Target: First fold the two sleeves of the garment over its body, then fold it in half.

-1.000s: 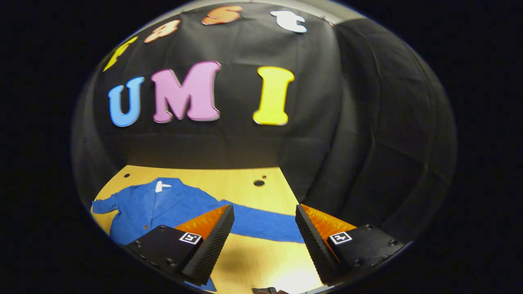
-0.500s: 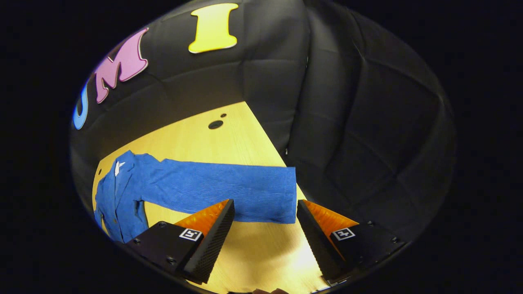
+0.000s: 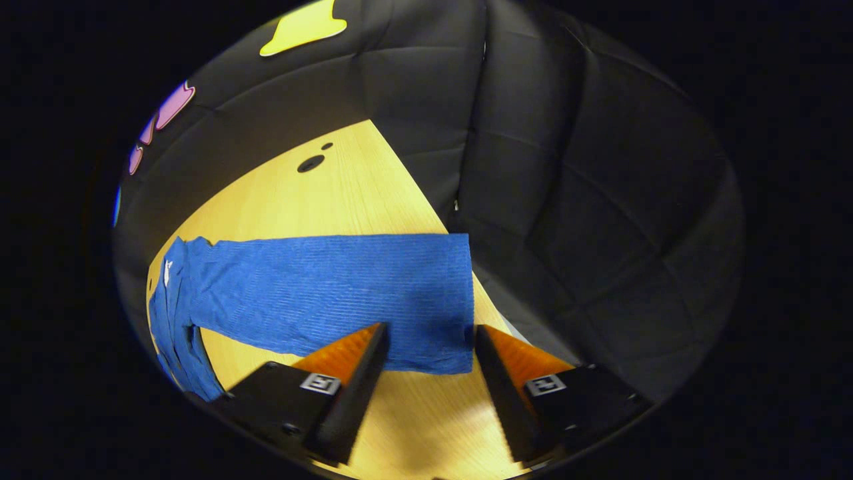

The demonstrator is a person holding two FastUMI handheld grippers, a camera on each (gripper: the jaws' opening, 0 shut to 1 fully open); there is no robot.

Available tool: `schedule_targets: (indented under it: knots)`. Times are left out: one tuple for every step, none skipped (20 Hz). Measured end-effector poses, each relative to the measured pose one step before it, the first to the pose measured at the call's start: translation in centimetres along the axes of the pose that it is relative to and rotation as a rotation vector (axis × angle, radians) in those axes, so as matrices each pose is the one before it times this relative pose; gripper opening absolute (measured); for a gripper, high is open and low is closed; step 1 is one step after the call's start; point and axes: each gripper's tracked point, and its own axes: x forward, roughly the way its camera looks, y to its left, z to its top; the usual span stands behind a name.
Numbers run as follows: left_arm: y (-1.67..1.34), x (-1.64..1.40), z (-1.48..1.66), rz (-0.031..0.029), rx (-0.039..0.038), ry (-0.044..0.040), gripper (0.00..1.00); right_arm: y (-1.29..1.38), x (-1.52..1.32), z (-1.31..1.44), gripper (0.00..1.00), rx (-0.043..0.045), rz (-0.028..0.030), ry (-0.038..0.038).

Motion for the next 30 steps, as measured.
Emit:
schedule_targets:
  knots:
    - [0.086, -0.008, 0.082, -0.00151, 0.01447, -0.01276, 0.81, 0.008, 0.073, -0.064, 0.62, 0.00289, 0.00316, 0.0001]
    - [0.103, -0.055, 0.019, 0.00356, 0.01509, -0.00628, 0.81, -0.414, -0.473, 0.024, 0.5, 0.00279, -0.00767, 0.00036]
    - [0.42, 0.015, -0.215, 0.00854, 0.01116, 0.00275, 0.81, 0.076, 0.333, 0.289, 0.37, 0.02139, 0.00204, -0.00799]
    - [0.374, -0.103, -0.24, 0.00605, -0.00068, 0.00432, 0.82, 0.216, -0.05, -0.331, 0.23, 0.01643, -0.0047, 0.01038]
    - [0.425, -0.216, -0.021, 0.00511, -0.01041, 0.00079, 0.84, 0.18, -0.313, 0.295, 0.09, 0.00405, -0.00355, -0.00991]
    - [0.501, -0.161, 0.162, 0.0031, -0.01615, -0.00249, 0.84, 0.092, 0.12, -0.046, 0.07, -0.00563, -0.00075, -0.00088]
    - [0.506, -0.142, -0.07, 0.00715, -0.01404, 0.00241, 0.83, 0.417, -0.128, 0.006, 0.06, -0.0094, 0.00216, -0.00268]
    - [0.565, -0.066, -0.195, 0.00727, -0.01223, 0.00502, 0.84, 0.667, -0.262, 0.299, 0.14, -0.0115, 0.00305, -0.01699]
    - [0.55, -0.006, -0.556, 0.00742, -0.00998, 0.00704, 0.84, 0.328, -0.284, 0.443, 0.05, -0.01559, 0.00247, -0.01911]
    - [0.597, -0.056, -0.345, 0.00615, -0.0104, 0.00639, 0.84, 0.027, -0.531, 0.375, 0.05, -0.01569, -0.00478, -0.02093]
    - [0.44, -0.175, -0.304, -0.00006, -0.01075, 0.00643, 0.84, 0.298, -0.761, 0.503, 0.05, -0.01165, -0.00321, -0.01914]
    - [0.514, -0.237, -0.217, -0.00028, -0.00931, 0.00499, 0.84, 0.422, -0.866, 0.347, 0.05, -0.00837, -0.00362, -0.01635]
    - [0.599, -0.055, -0.311, 0.00046, -0.00648, -0.00096, 0.84, 0.221, -0.764, 0.449, 0.05, -0.00929, -0.00467, -0.0172]
    - [0.653, -0.103, -0.128, 0.00082, -0.00525, -0.00384, 0.84, 0.476, -0.793, 0.589, 0.05, -0.01584, -0.00482, -0.02593]
    - [0.652, -0.065, -0.082, 0.00076, -0.00477, -0.00052, 0.84, 0.394, -1.101, 0.581, 0.05, -0.01799, -0.00427, -0.0191]
    - [0.683, -0.062, -0.161, -0.00064, -0.00743, 0.00137, 0.84, 0.821, -1.128, 0.555, 0.05, -0.01942, 0.00507, -0.01911]
    - [0.697, -0.086, -0.123, -0.00325, -0.00953, -0.00153, 0.84, 0.791, -1.341, 0.707, 0.05, -0.02578, 0.00364, -0.02135]
    - [0.724, -0.195, -0.014, -0.00322, -0.01117, -0.00455, 0.84, 1.11, -0.981, 1.215, 0.05, -0.02788, 0.0049, -0.02865]
    - [0.964, -0.018, -0.019, 0.00049, -0.01264, -0.00575, 0.84, 1.108, -1.158, 1.486, 0.05, -0.0206, 0.00945, -0.03418]
    - [0.972, -0.059, 0.059, 0.0012, -0.0118, -0.00752, 0.84, 1.197, -1.137, 1.513, 0.05, -0.00037, 0.01278, -0.02902]
    - [0.985, -0.112, 0.23, -0.00179, -0.01203, -0.0091, 0.84, 1.186, -1.22, 1.553, 0.05, -0.00156, 0.01197, -0.01819]
    - [1.112, -0.126, 0.079, 0.00096, -0.01176, -0.0115, 0.84, 1.104, -1.177, 1.562, 0.05, -0.00602, 0.00939, -0.01943]
    - [1.256, -0.164, 0.156, 0.00332, -0.01174, -0.01129, 0.83, 1.4, -1.107, 1.698, 0.05, -0.00878, 0.01283, -0.02382]
    - [1.33, -0.038, 0.063, 0.00668, -0.01258, -0.00912, 0.84, 1.723, -0.96, 1.847, 0.05, -0.01472, 0.01548, -0.02745]
    - [1.225, -0.087, -0.044, 0.00694, -0.01429, -0.00399, 0.84, 1.899, -0.891, 1.679, 0.05, -0.01665, 0.01489, -0.03007]
    - [1.291, -0.218, -0.227, 0.00764, -0.01654, -0.00033, 0.84, 2.475, -0.791, 1.454, 0.05, -0.00835, 0.02369, -0.01398]
    - [1.273, -0.242, 0.046, 0.00689, -0.01844, -0.00147, 0.84, 2.741, -0.58, 1.335, 0.04, 0.00289, 0.0325, -0.01904]
    - [1.217, -0.2, -0.101, 0.00666, -0.0168, -0.00262, 0.84, 3.888, -0.651, 1.65, 0.04, -0.00379, 0.0448, -0.03115]
    - [1.513, -0.254, -0.11, 0.01239, -0.01468, -0.00364, 0.84, 3.16, -0.36, 1.202, 0.04, -0.01781, 0.02637, -0.01551]
    - [1.078, -0.213, 0.006, 0.01009, -0.00242, -0.00232, 0.84, 3.243, -0.1, 1.331, 0.04, -0.01429, 0.03467, -0.02343]
